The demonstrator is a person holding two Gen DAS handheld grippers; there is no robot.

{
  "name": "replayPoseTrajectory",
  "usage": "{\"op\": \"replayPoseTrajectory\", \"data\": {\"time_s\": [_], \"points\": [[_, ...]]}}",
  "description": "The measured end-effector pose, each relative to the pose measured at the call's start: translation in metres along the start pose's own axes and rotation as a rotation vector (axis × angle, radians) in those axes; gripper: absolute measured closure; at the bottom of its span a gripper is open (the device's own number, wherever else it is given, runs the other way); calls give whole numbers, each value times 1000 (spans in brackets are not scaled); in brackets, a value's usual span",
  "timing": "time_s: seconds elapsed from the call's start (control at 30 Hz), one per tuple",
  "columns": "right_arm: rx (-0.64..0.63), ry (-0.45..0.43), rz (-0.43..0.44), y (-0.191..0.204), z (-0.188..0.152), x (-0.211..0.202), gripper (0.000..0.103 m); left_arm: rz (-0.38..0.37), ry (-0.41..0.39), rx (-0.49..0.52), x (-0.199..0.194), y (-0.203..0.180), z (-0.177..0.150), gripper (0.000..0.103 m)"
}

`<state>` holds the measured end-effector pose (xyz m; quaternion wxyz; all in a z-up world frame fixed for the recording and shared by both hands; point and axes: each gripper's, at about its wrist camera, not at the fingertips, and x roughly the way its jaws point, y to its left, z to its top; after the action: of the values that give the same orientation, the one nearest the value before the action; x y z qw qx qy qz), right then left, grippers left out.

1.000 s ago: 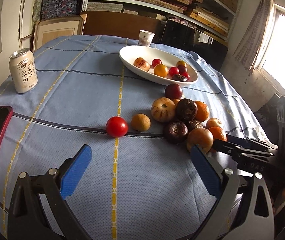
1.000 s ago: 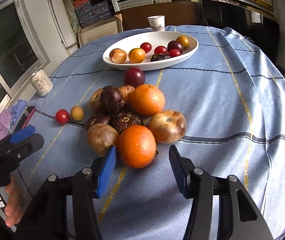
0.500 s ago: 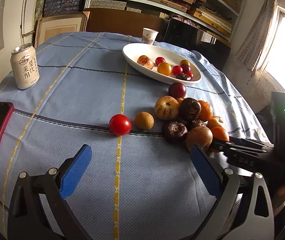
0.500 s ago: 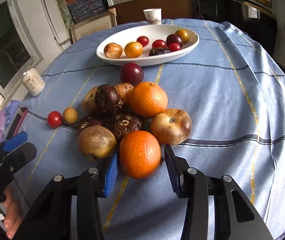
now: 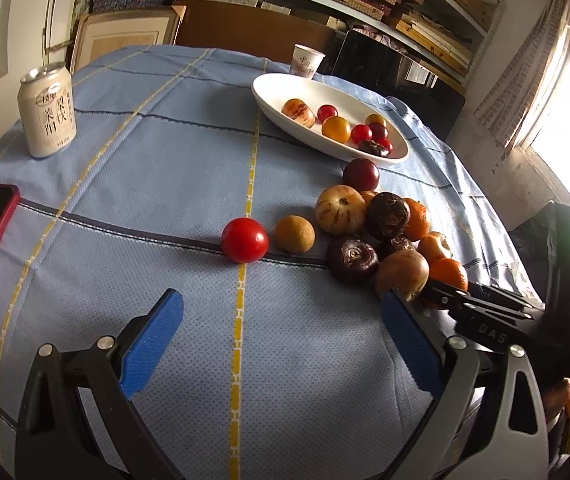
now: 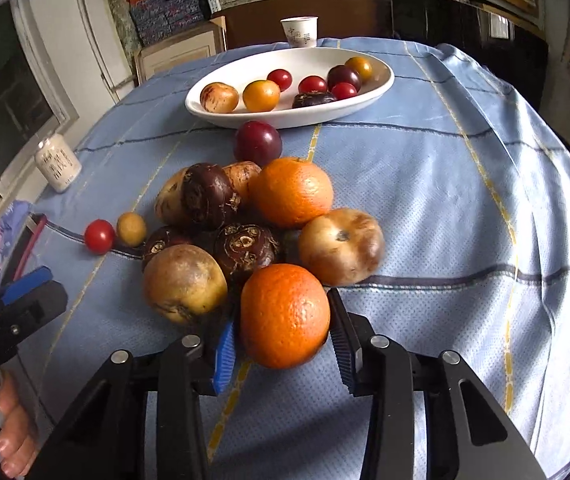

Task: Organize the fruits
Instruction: 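Grasp a red cherry tomato with the left tool while the right tool grasps an orange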

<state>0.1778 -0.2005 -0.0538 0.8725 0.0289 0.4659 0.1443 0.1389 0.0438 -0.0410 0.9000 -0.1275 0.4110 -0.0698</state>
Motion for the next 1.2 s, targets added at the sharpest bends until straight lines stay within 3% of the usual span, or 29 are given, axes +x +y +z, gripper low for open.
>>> {"op": "replayPoseTrajectory", "data": {"time_s": [0.13, 0.27, 0.4, 0.67, 0.97, 1.2], "points": [[41, -16, 21, -12, -6, -7, 61, 28, -1, 49, 5, -2, 6, 9], [62, -22, 27, -18, -10, -9, 61, 79, 3, 157, 17, -7, 21, 28], [59, -25, 20, -18, -12, -10, 61, 54, 69, 173, 36, -2, 29, 43], [54, -24, 16, -17, -13, -11, 61, 88, 83, 173, 50, 8, 40, 49], [50, -24, 12, -17, -14, -10, 61, 72, 78, 200, 50, 4, 39, 52], [50, -24, 11, -17, -13, -10, 61, 69, 82, 208, 49, 2, 38, 69]]}}
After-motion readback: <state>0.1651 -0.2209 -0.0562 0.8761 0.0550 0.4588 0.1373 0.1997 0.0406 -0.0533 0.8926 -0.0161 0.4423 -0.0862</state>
